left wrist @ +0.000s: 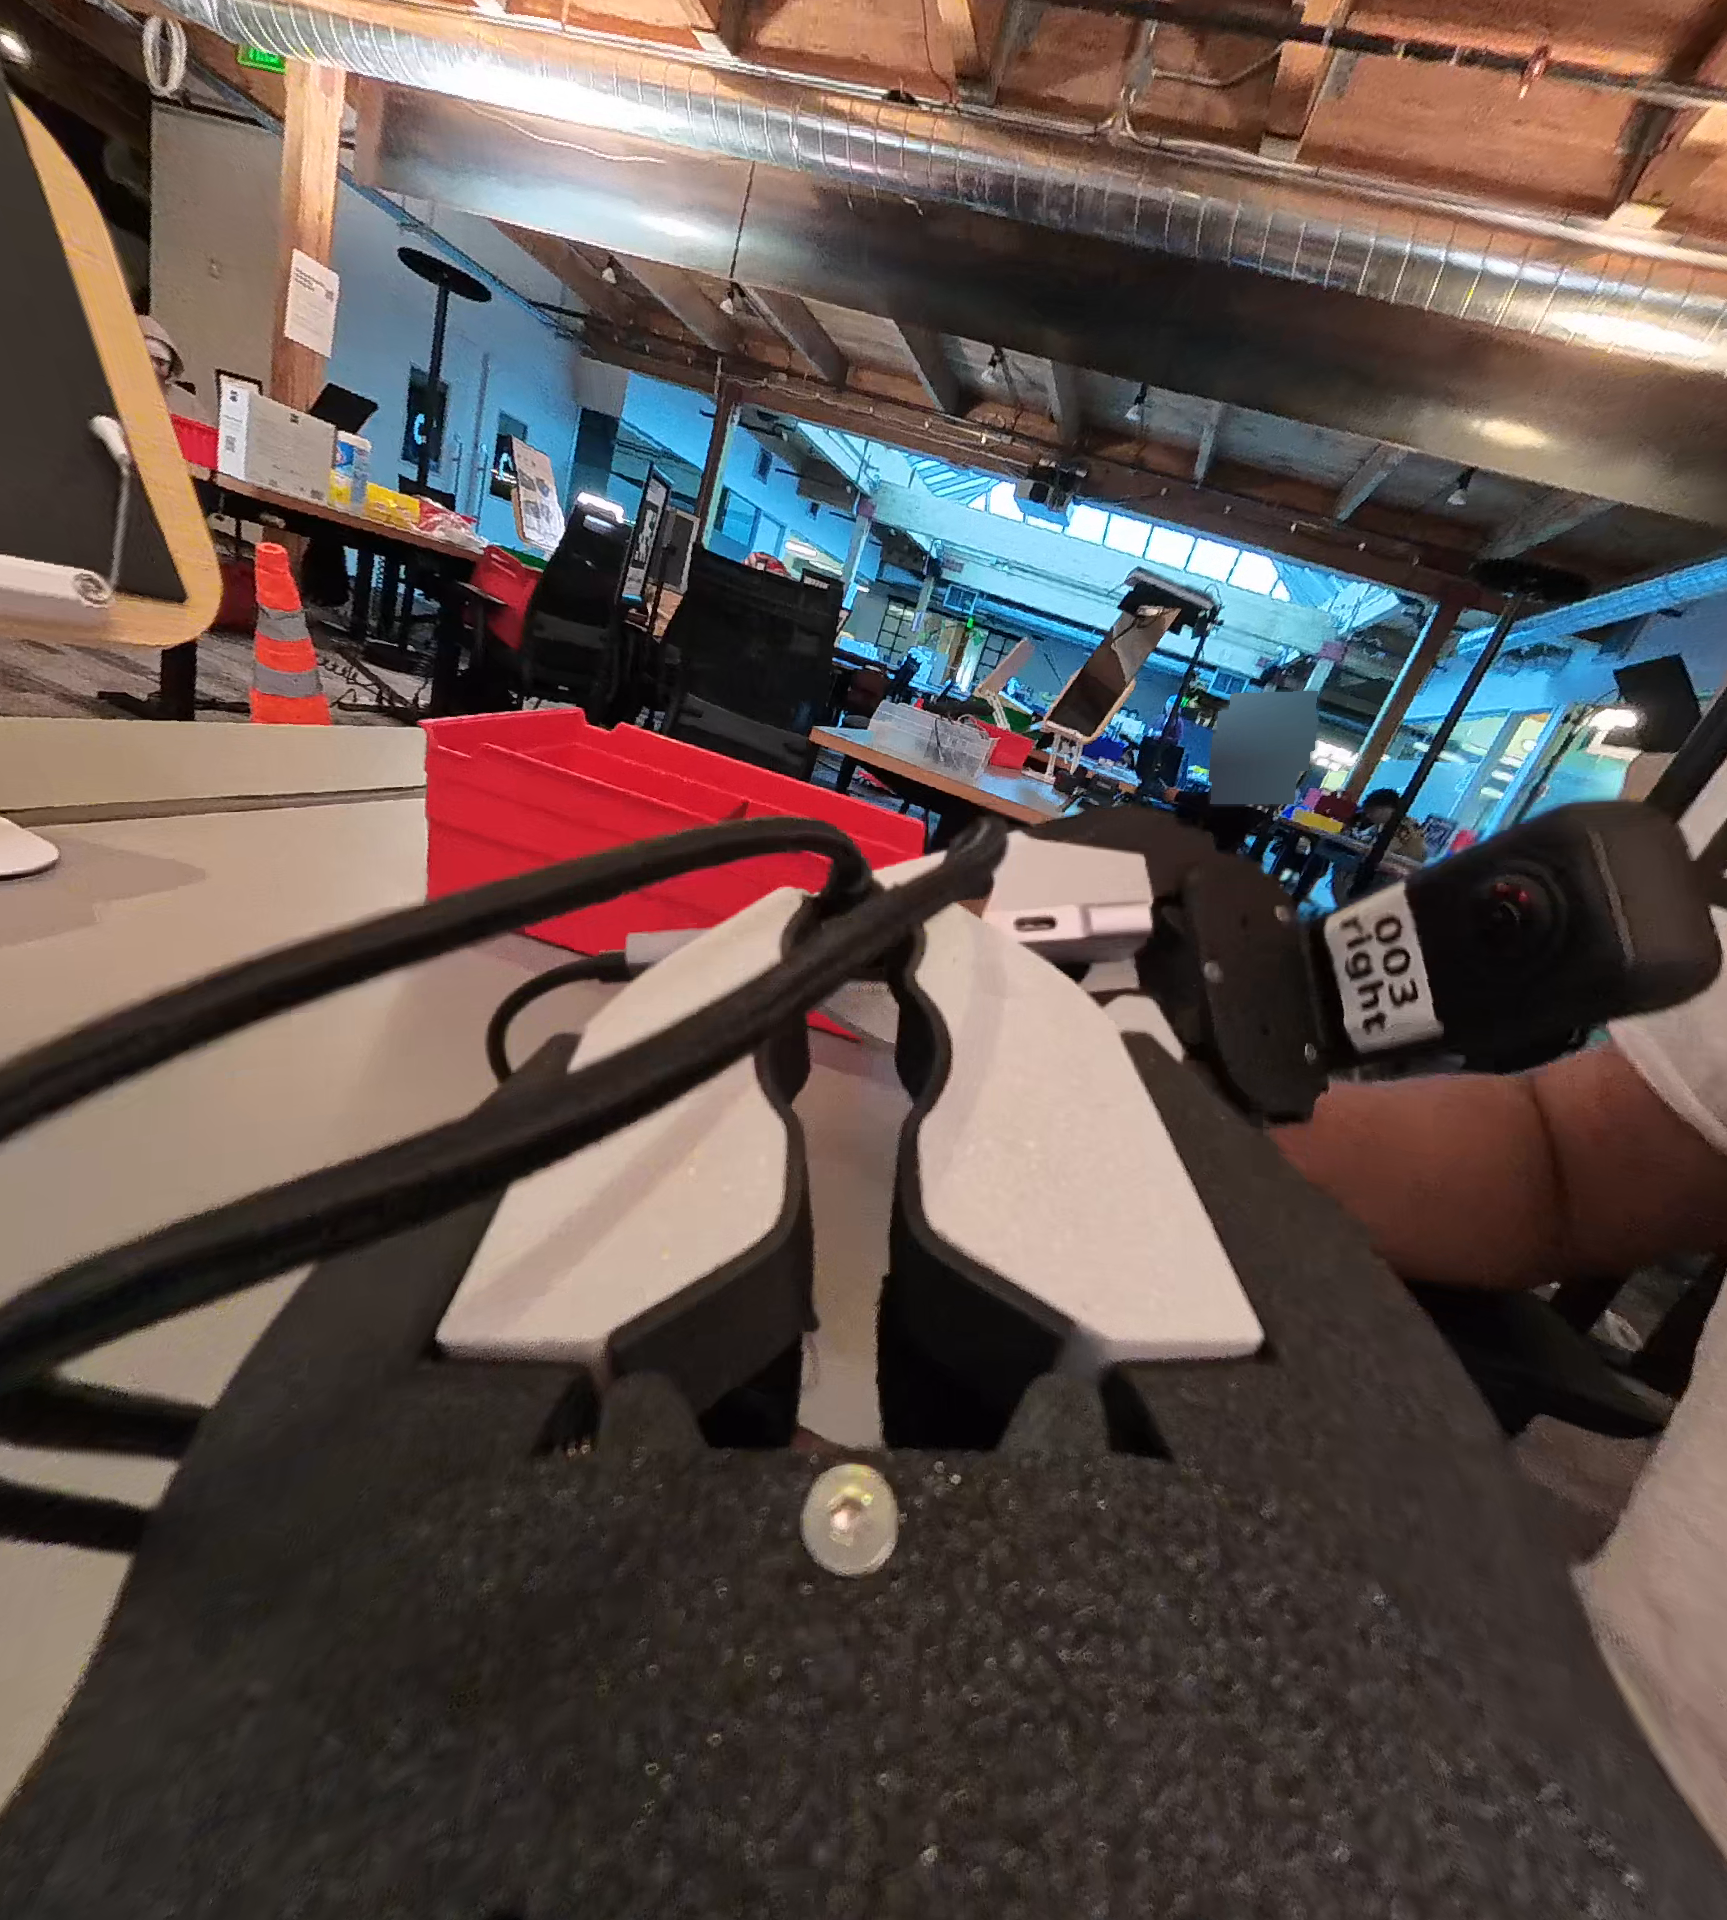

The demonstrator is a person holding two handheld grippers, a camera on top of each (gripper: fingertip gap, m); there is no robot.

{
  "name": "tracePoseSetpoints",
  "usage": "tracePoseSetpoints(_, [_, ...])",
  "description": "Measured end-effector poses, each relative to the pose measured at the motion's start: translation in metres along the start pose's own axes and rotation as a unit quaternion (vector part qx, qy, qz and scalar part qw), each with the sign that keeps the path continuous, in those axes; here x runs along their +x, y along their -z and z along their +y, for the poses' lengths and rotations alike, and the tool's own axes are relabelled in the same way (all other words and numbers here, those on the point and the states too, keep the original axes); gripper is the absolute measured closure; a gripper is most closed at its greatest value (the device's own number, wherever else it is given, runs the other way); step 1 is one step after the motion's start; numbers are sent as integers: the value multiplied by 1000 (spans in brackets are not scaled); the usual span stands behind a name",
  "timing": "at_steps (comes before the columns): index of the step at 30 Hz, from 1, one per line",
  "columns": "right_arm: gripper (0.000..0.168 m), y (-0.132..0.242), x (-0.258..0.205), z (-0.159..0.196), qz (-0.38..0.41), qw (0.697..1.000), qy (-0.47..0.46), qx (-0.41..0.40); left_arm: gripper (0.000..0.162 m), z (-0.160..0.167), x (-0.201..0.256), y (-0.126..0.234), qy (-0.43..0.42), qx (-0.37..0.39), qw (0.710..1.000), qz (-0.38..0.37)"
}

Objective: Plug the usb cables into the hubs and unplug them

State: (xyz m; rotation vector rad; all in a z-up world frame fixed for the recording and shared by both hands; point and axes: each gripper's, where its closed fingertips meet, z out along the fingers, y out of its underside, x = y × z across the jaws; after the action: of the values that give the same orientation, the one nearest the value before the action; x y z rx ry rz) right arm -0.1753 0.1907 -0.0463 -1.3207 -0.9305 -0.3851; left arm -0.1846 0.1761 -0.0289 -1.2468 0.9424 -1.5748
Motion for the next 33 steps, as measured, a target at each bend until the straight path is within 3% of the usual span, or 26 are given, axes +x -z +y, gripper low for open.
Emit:
tracePoseSetpoints(7, [160,9,3,-11,-2,999,12,46,151,-5,10,3,-38,-29,999,-2])
tracePoseSetpoints(19, [160,8,0,-8,-11,999,1,50,152,-3,2,8,-67,-44,997,-13])
tracePoseSetpoints(24, [160,-4,-11,10,-44,997,-58,-14,152,9,-12,5,-107,-76,990,-53])
tracePoseSetpoints(26, [145,-5,-17,9,-50,998,-41,-24,152,12,-21,5,-127,-101,983,-82])
tracePoseSetpoints(30, [161,-10,-16,17,-41,996,-55,-65,152,19,-28,5,-163,-136,970,-115])
tracePoseSetpoints(33, [161,-11,-10,23,-40,991,-107,-70,148,20,-31,3,-147,-135,972,-125])
